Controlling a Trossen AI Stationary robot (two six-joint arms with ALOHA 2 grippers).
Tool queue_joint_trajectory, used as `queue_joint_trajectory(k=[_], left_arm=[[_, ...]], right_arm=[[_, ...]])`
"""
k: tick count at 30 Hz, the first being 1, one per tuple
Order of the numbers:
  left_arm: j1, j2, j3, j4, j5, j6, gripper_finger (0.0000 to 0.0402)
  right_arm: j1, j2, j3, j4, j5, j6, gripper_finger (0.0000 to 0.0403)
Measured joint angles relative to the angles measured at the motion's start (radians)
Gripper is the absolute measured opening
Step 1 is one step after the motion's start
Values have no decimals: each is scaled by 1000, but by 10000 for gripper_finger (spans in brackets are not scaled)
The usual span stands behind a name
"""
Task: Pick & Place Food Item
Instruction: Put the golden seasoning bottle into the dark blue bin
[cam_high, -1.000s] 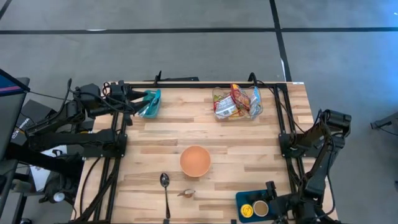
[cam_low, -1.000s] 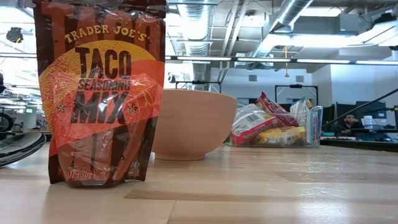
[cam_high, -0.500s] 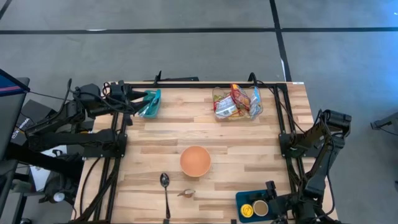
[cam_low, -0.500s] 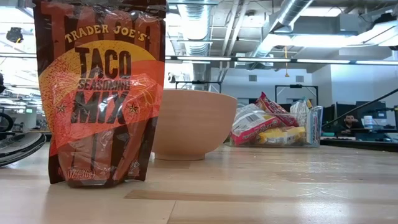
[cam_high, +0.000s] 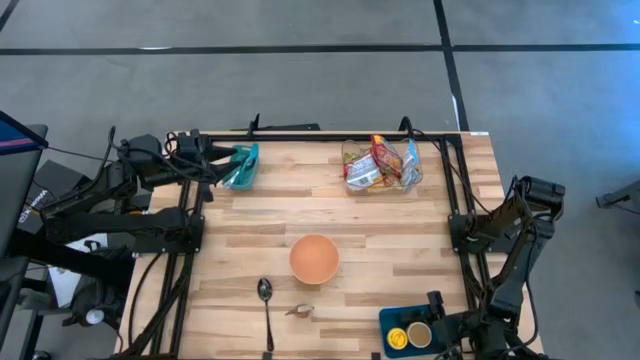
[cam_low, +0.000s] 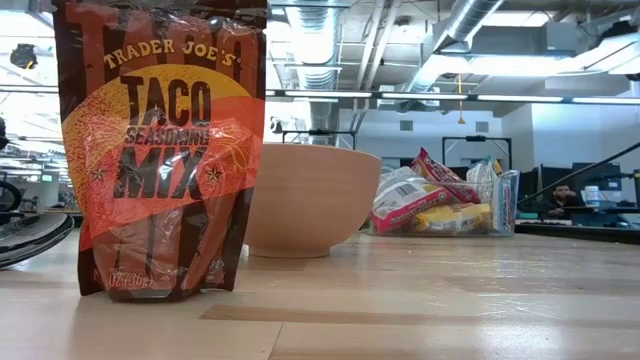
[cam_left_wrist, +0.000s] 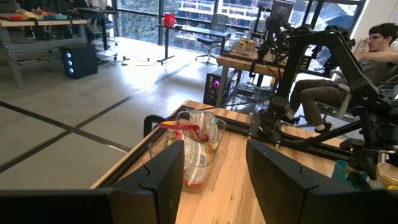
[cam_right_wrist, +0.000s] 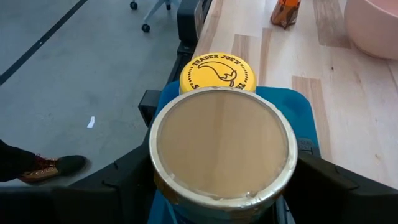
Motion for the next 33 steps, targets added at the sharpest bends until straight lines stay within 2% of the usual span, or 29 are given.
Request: queue_joint_trajectory(k=[33], left_arm=[[0, 0, 0, 0, 0, 0, 168]], right_arm=[[0, -1, 0, 7, -38, 33, 286]])
